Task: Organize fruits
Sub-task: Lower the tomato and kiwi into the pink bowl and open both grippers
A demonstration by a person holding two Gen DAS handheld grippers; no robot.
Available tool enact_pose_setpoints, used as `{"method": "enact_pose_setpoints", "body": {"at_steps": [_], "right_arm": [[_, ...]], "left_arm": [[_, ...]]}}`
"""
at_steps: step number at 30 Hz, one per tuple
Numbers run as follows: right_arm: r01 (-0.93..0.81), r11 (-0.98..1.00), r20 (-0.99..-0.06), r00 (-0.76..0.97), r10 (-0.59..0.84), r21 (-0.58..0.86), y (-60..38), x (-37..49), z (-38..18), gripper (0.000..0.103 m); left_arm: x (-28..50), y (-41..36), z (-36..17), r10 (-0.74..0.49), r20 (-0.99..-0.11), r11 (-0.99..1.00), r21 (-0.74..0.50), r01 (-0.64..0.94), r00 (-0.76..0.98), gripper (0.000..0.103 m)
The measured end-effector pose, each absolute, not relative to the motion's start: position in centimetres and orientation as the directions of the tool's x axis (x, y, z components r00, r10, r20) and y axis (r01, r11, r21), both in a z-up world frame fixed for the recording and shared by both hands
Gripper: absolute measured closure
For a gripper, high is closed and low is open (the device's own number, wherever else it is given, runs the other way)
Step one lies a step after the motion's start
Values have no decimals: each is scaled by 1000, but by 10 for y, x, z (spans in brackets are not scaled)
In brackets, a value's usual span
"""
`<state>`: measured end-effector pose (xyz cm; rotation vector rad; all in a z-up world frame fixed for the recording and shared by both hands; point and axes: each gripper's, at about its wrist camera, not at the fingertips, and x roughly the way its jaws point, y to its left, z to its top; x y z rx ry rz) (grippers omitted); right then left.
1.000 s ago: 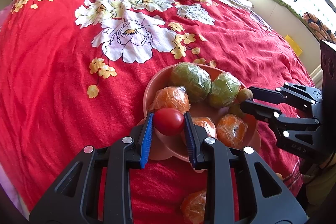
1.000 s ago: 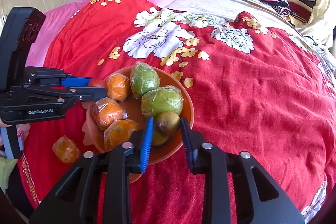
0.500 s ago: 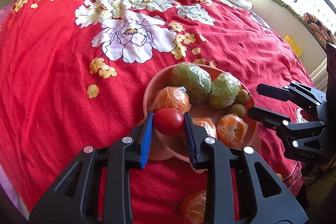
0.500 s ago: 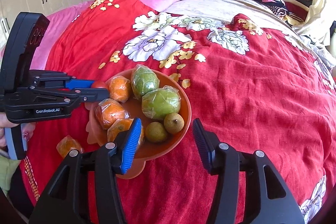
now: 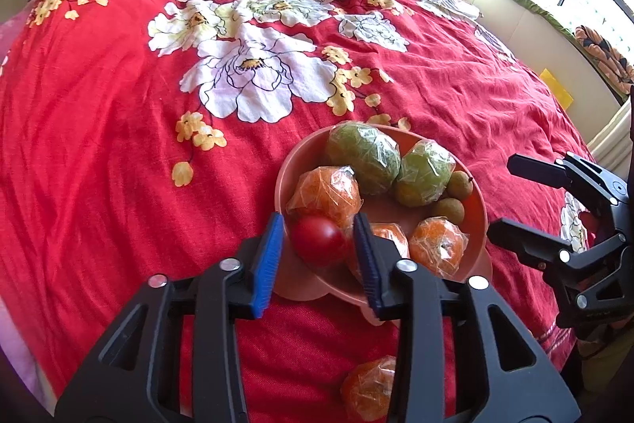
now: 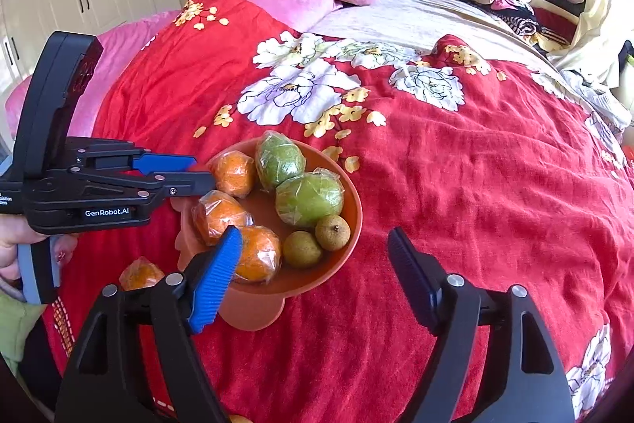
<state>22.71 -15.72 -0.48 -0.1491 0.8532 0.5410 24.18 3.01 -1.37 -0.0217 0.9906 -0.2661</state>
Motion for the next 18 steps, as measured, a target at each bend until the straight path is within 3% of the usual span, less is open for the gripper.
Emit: {"method": "enact_pose_setpoints", "body": {"at_steps": [8,18], "right_arm": [[-509,857,-743,542,393,83,-158,223,-1,21],[-504,860,-733,558,389,73,-160,217,7,17]], "left_arm": [[237,30,-6,-230,-814,968,-134,213,534,64],[230,29,2,-226,-804,970,-132,206,550,49]]}}
